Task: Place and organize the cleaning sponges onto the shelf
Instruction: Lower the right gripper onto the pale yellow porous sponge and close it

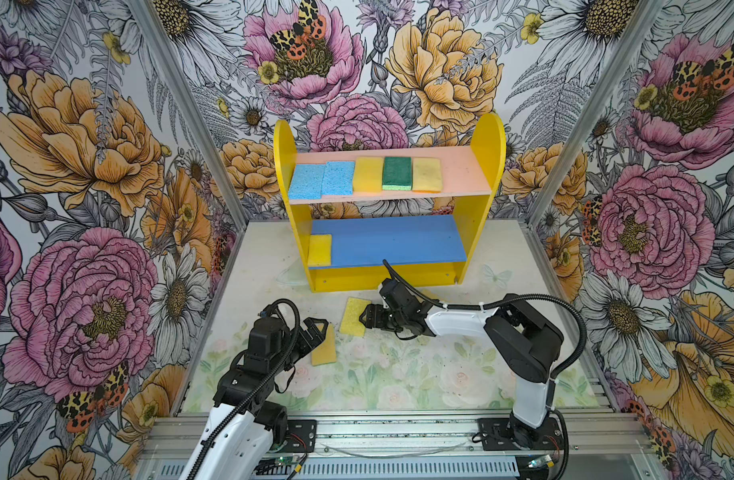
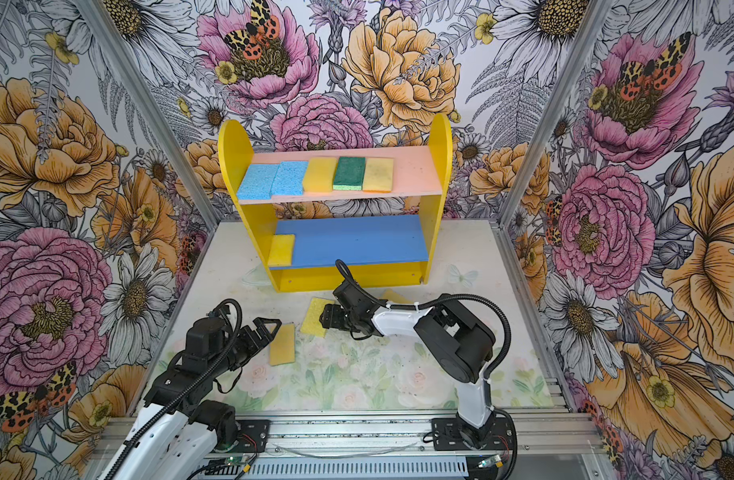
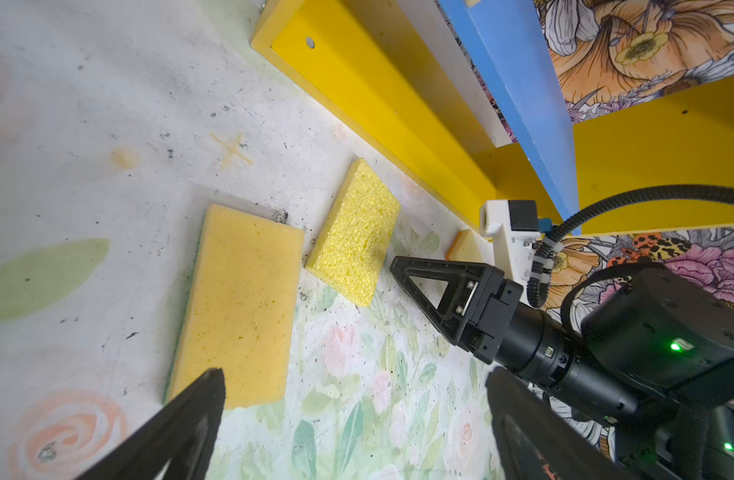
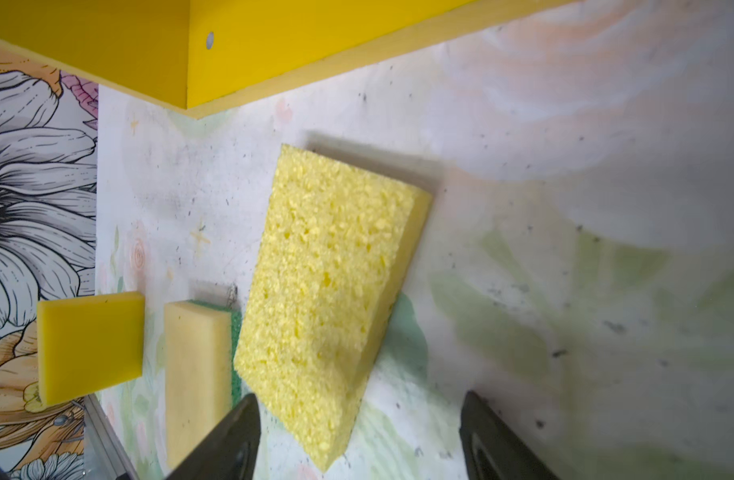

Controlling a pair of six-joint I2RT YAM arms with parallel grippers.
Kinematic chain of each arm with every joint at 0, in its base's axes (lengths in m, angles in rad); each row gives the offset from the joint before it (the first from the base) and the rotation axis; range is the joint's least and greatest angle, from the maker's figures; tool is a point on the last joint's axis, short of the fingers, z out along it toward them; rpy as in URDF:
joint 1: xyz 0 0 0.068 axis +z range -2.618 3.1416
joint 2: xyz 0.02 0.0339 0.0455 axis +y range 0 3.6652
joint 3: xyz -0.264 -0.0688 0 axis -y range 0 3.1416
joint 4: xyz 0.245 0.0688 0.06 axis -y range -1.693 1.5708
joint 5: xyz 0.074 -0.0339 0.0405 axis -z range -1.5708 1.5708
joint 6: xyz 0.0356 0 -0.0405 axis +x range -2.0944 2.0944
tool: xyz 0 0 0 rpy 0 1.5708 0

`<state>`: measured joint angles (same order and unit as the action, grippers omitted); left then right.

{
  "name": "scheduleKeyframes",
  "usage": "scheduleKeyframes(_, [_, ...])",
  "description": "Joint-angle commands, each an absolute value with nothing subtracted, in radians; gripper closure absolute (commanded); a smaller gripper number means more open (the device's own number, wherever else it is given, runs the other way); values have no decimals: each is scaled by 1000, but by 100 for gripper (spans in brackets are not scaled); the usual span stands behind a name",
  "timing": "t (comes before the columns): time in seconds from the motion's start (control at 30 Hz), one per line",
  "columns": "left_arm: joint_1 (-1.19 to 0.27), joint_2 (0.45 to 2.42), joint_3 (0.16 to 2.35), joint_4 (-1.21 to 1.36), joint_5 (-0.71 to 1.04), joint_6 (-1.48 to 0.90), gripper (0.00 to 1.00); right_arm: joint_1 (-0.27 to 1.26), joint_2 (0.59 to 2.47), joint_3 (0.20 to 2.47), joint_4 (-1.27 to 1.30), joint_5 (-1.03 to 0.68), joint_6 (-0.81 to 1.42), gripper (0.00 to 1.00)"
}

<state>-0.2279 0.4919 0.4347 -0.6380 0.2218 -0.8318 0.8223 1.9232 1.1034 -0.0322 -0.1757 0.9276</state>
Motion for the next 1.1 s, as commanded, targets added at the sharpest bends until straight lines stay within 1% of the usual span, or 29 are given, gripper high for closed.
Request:
scheduleKeyframes(0.0, [-200,504,425,-564,298,-836,1,825,1967,1168,-58,-132,952,31])
scheduleKeyframes(0.17, [-177,536,411,-511,352,-819,1,836,2017,1227,-88,-98,977,43])
scheduleKeyframes(0.3, [-154,524,400,-479,396,-817,1,855,2037,1278,-157,-42,986,50])
scheduleKeyframes(0.43, [-138,517,387,-440,438,-819,1,878,2038,1292,-205,21,1008,60])
scheduleKeyframes(0.57, [-114,532,377,-394,493,-823,1,895,2047,1295,-217,44,1032,70])
scheduleKeyframes(0.67, [-102,536,368,-366,522,-828,1,909,2048,1310,-238,70,1038,75])
scheduleKeyframes(0.8, [-91,545,361,-334,557,-835,1,920,2045,1325,-258,95,1038,89])
scheduleKeyframes(0.87, [-89,553,360,-327,568,-838,1,919,2043,1333,-260,98,1038,98])
scheduleKeyframes(0.9, [-88,556,358,-325,572,-839,1,920,2038,1335,-259,100,1039,100])
scheduleKeyframes(1.07, [-84,559,357,-318,577,-839,1,923,1962,1314,-259,119,1013,100])
